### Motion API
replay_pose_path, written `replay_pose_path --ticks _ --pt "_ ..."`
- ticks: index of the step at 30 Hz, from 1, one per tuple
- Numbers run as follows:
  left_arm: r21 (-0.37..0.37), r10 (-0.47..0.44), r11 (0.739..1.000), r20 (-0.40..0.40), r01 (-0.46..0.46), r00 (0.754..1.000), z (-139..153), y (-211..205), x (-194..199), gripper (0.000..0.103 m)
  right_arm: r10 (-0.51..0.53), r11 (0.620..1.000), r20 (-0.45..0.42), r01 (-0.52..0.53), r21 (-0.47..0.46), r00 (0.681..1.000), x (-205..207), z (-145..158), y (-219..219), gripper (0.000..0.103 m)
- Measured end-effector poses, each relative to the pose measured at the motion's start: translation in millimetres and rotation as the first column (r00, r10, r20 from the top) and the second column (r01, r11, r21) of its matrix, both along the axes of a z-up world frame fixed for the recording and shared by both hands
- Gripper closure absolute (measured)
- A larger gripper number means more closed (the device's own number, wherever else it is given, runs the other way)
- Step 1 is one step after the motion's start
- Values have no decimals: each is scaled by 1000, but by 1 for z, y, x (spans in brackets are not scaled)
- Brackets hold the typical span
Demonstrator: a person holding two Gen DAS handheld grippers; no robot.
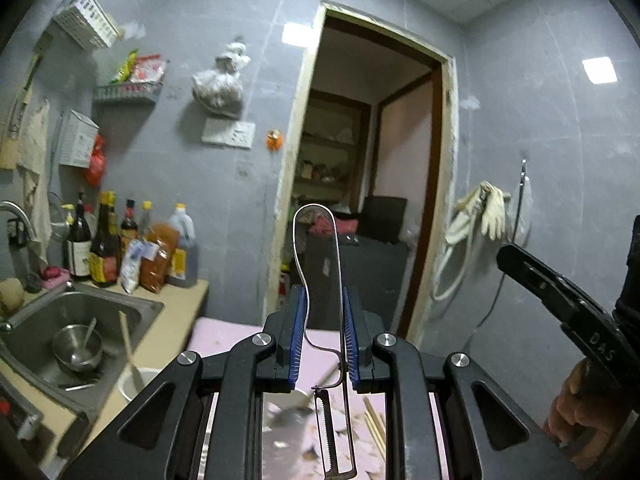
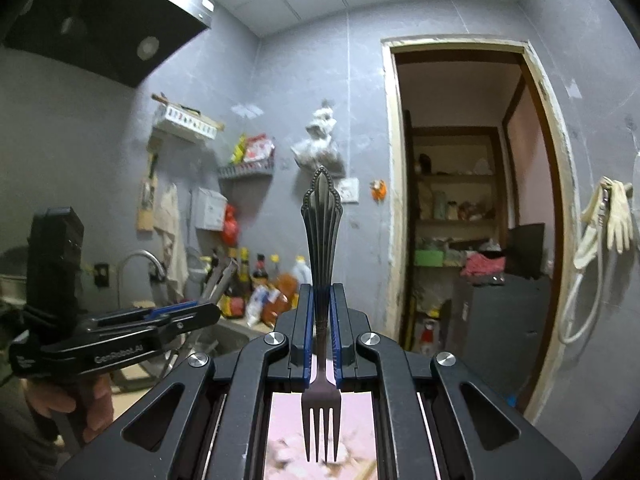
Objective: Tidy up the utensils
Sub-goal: 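Carry the tongs and fork over the white basket and lower them in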
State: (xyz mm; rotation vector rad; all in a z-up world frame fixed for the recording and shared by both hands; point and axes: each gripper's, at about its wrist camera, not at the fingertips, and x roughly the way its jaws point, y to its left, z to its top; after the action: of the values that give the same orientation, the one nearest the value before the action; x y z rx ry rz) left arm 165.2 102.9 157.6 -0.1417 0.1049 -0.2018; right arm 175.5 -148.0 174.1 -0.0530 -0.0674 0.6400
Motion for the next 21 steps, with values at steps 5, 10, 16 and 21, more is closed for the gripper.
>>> replay_pose_path --ticks 5,10,16,21 --pt "-5 61 998 37 -61 997 11 25 3 88 61 998 34 -61 18 998 3 14 19 98" --pt "-24 117 993 57 -115 992 14 54 13 88 120 992 54 -122 35 991 11 24 43 98" --pt "-94 142 986 34 -138 989 6 89 38 88 179 982 37 -181 54 983 31 28 78 98" --pt "-121 166 979 11 -163 986 -7 105 56 88 217 974 -32 -215 69 976 56 13 100 98"
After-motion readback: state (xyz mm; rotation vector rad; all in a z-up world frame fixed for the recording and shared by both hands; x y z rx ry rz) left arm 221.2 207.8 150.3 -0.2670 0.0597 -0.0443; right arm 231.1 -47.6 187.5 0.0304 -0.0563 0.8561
